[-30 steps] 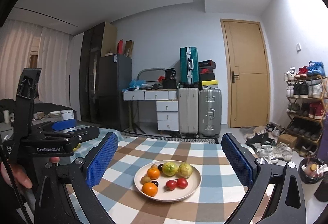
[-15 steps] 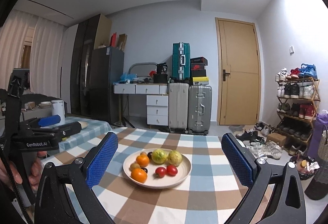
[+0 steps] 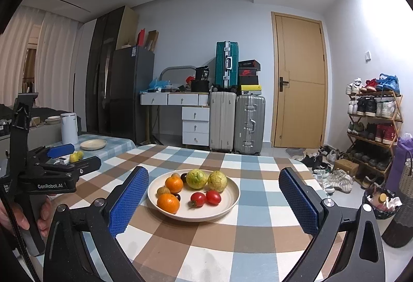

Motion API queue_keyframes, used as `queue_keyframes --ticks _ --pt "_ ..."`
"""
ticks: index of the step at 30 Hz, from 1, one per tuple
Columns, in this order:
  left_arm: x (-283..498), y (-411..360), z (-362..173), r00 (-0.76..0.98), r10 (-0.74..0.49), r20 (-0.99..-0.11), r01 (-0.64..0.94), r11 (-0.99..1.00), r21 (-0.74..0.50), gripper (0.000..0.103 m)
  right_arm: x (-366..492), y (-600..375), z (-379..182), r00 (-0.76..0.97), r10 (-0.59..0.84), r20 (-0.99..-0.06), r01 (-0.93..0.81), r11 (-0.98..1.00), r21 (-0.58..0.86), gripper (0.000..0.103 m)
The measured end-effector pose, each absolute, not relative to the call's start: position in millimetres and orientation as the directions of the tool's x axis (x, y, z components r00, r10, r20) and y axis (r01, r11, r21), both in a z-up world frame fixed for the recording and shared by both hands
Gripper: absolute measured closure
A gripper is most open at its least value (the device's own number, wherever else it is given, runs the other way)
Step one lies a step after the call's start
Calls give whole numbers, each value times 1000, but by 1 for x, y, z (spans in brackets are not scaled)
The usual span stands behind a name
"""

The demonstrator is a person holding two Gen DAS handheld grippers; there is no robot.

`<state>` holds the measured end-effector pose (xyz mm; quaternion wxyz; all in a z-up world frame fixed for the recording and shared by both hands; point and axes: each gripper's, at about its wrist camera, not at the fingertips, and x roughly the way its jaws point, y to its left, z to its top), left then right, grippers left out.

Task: Organize fruits

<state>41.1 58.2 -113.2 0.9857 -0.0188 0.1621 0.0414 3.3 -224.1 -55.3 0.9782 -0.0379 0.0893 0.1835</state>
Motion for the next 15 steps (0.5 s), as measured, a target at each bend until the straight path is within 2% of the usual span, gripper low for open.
queue_keyframes --ticks 15 --pt "61 51 -125 929 68 -363 -74 997 -2 0 25 -221 -70 892 344 -293 -365 931 -18 0"
